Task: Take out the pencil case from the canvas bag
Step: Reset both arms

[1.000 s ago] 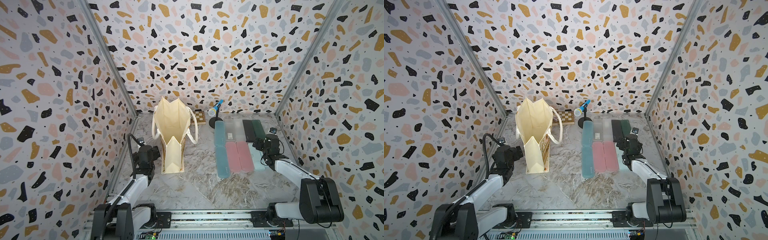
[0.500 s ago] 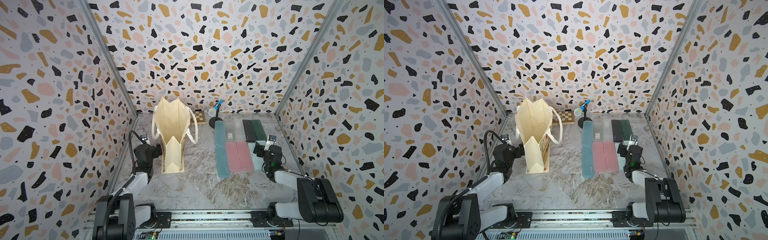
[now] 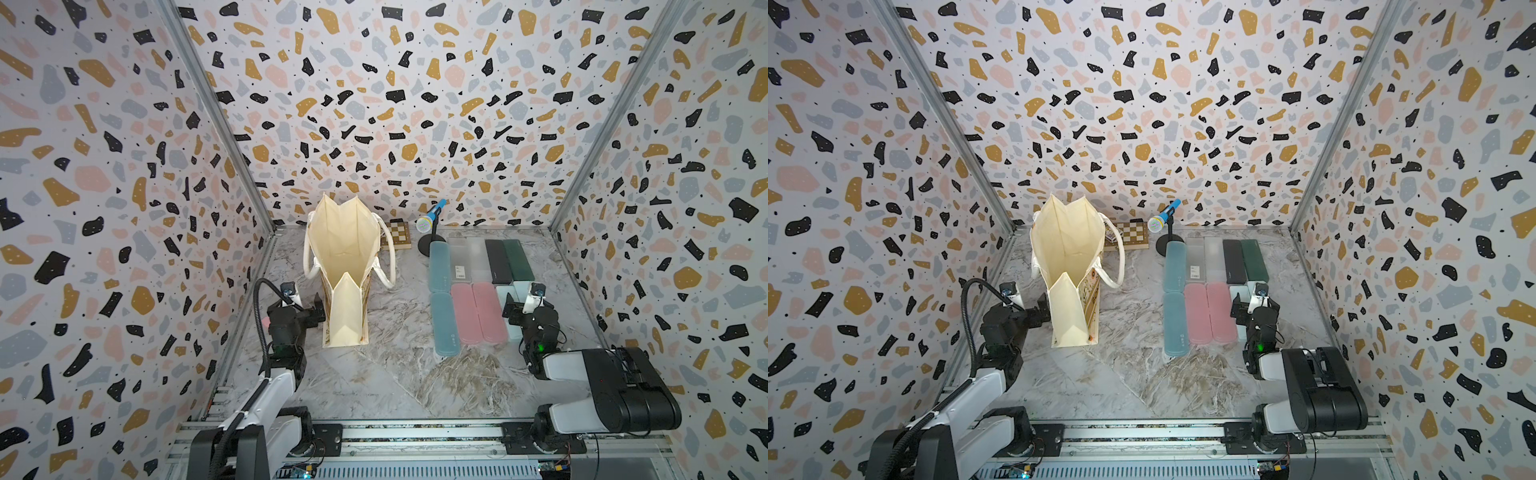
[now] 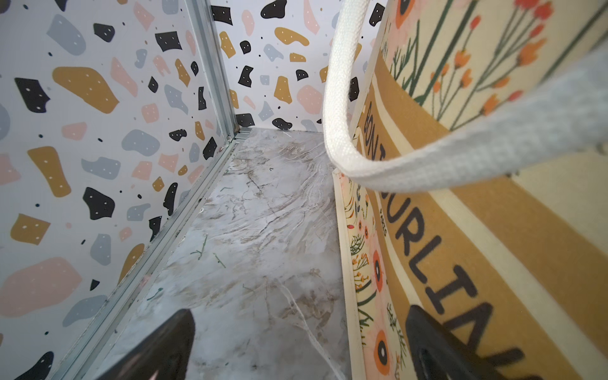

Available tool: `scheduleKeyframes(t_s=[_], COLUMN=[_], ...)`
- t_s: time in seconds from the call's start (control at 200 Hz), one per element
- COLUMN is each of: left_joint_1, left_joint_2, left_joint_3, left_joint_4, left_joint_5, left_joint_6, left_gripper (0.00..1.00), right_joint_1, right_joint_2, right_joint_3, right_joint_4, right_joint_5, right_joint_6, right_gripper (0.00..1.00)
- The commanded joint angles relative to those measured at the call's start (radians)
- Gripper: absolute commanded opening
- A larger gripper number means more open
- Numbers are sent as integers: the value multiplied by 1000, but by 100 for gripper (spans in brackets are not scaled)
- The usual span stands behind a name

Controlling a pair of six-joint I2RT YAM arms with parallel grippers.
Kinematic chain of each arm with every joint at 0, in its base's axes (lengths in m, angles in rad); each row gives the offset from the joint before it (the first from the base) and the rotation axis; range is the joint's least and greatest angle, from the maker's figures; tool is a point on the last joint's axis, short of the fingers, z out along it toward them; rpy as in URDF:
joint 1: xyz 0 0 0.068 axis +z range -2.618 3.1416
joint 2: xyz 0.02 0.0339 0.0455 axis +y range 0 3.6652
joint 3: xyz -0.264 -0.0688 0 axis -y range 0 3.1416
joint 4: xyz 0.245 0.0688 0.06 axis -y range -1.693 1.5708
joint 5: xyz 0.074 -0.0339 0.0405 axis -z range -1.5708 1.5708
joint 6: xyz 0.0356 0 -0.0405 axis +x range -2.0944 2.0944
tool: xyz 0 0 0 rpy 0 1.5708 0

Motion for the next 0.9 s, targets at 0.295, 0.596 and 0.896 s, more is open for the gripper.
scheduleKeyframes(t_s=[0.295, 0.596, 0.896], left_joint_1=[-32, -29, -26], left_joint_2=[-72, 113, 458], left_joint_3=[-35, 9, 46], left_joint_4=[41, 96, 372], left_joint_5=[27, 92, 135], left_joint_6=[28, 13, -10], left_gripper=[99, 99, 99], right_joint_1=[1, 7, 15], right_joint_2=[43, 46, 47], right_joint_3=[-27, -21, -19], right_joint_4=[161, 146, 146], right_joint_5=[5, 10, 21], right_joint_6=[-23, -26, -35], right_gripper=[99, 99, 99])
